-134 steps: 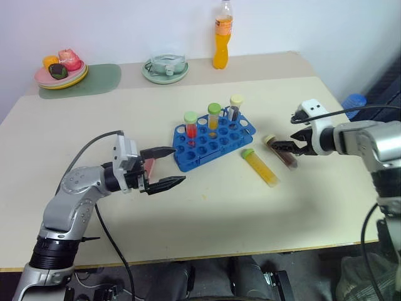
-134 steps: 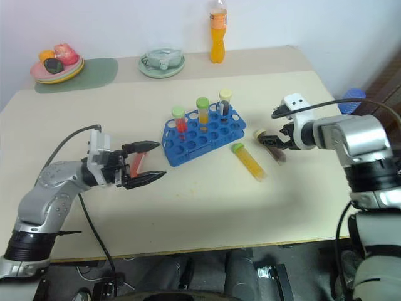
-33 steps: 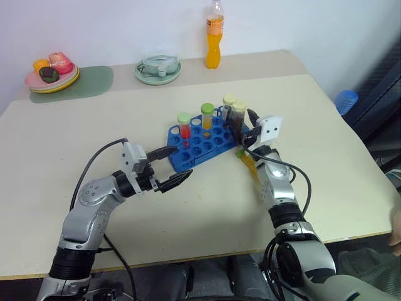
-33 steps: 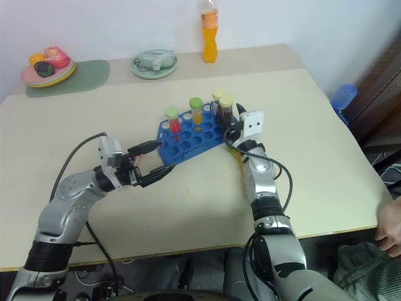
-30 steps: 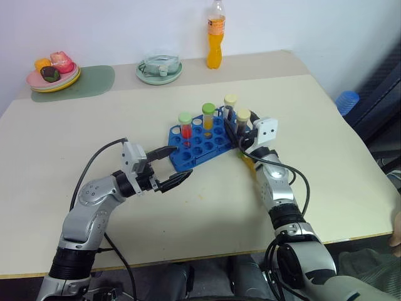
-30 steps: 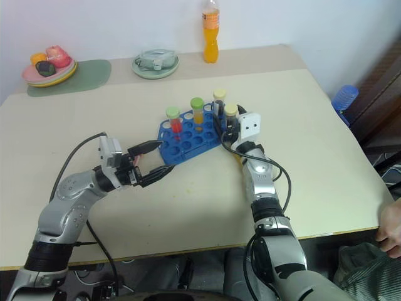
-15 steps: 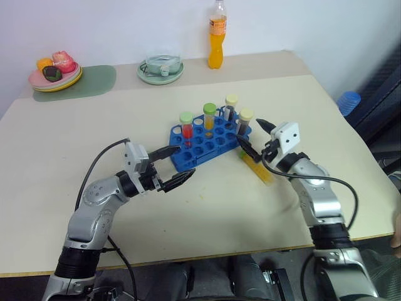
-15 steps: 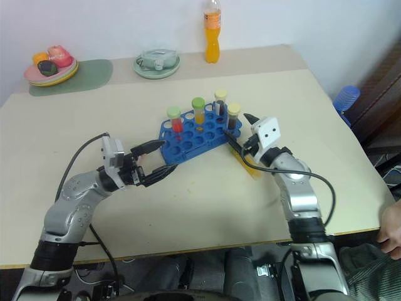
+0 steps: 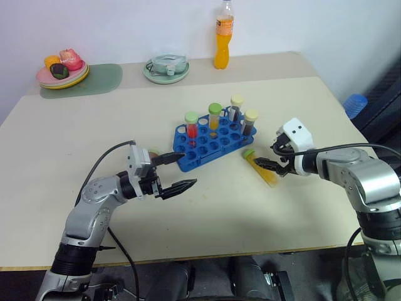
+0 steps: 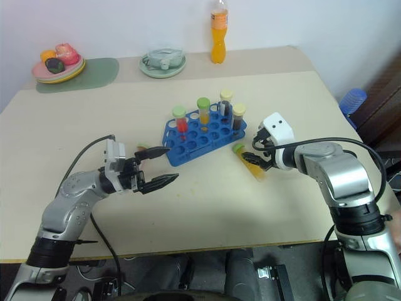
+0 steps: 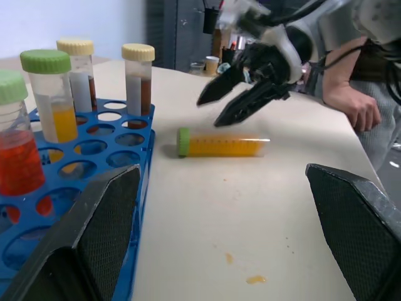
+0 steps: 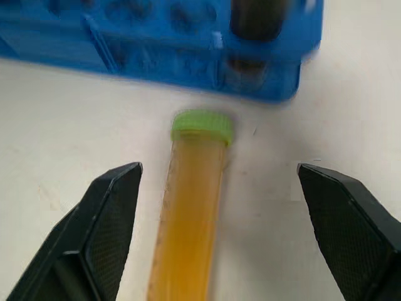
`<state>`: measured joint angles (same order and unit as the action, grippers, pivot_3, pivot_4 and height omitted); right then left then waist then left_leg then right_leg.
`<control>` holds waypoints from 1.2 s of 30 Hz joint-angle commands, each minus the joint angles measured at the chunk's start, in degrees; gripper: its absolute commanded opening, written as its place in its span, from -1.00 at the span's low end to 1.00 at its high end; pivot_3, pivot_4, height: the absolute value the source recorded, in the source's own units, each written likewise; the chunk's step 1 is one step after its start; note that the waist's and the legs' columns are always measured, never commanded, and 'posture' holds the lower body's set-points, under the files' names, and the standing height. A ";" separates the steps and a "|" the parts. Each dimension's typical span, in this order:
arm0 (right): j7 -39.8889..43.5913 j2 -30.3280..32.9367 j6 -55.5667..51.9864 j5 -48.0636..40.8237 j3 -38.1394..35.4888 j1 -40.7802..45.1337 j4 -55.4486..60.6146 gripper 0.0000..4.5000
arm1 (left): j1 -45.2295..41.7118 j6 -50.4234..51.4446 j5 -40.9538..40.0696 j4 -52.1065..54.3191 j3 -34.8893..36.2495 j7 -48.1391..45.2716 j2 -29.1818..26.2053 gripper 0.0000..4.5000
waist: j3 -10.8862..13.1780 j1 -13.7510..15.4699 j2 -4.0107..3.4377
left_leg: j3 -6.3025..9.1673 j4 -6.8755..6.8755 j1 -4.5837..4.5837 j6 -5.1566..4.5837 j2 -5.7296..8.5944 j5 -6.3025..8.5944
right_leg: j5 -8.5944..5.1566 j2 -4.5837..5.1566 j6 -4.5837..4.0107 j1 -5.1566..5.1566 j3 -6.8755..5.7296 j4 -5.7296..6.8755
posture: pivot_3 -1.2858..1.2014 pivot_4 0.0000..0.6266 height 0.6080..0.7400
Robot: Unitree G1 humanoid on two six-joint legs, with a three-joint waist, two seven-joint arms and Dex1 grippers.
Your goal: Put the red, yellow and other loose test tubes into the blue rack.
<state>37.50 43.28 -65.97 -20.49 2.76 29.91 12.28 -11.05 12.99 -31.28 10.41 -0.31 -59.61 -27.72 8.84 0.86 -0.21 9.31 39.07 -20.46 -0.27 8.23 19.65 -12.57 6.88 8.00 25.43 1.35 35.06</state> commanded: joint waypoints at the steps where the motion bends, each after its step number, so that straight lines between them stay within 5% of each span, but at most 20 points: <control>1: 0.49 -0.01 -4.15 -0.52 2.06 4.66 -2.27 0.80 | 0.17 0.24 -1.16 2.70 0.79 0.10 -0.39 0.93 | 0.00 -0.08 0.00 | 0.00 0.00 0.00 0.00 0.00 0.00 | 0.00 0.00 0.00 0.01 0.00 0.00 | 0.03 -0.52 1.00; 14: 0.89 -2.61 -11.95 1.21 14.03 16.30 -10.83 0.80 | 2.85 1.24 -1.58 5.63 1.49 2.08 -0.47 0.93 | 0.00 -0.05 0.00 | 0.01 0.00 -0.05 0.00 0.00 0.00 | 0.00 0.01 0.00 0.03 -0.03 -0.01 | 0.03 -0.52 1.00; 17: 1.45 -1.82 -12.17 1.44 16.92 15.82 -8.72 0.44 | 3.45 1.07 -1.62 5.92 1.68 2.51 -0.48 0.93 | 0.00 -0.12 0.00 | 0.01 -0.01 -0.04 0.00 0.00 0.00 | 0.00 0.00 0.00 0.04 -0.03 0.00 | 0.03 -0.52 1.00; 22: 2.11 0.02 -11.12 2.17 18.78 15.82 -6.72 -0.61 | 3.82 0.91 -1.48 5.89 1.67 2.64 -0.36 0.93 | 0.00 -0.12 0.00 | 0.01 -0.02 -0.03 0.00 -0.01 0.00 | 0.00 0.00 0.00 0.04 -0.04 0.00 | 0.03 -0.52 1.00; 30: 3.71 3.70 -3.62 4.40 20.30 14.16 -2.31 -0.64 | 3.22 0.44 -1.34 4.65 1.47 2.34 0.15 0.93 | 0.00 -0.04 0.00 | 0.01 -0.01 -0.04 0.00 0.00 0.00 | 0.00 0.00 0.00 0.04 -0.04 -0.01 | 0.03 -0.52 1.00; 36: 12.51 -1.98 19.60 -4.07 7.24 3.60 5.45 -0.64 | 3.34 -0.78 -0.58 2.93 1.70 2.10 0.69 0.93 | 0.01 -0.16 0.02 | 0.00 -0.05 -0.03 0.01 -0.02 0.00 | 0.01 -0.02 0.01 0.04 -0.05 -0.04 | 0.03 -0.52 1.00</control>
<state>46.90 42.99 -54.07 -21.36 14.59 34.65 13.88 -7.63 13.98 -31.84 13.33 0.70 -57.25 -27.05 8.85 0.70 -0.19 9.30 39.01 -20.49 -0.26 8.21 19.65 -12.56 6.86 8.01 25.47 1.30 35.02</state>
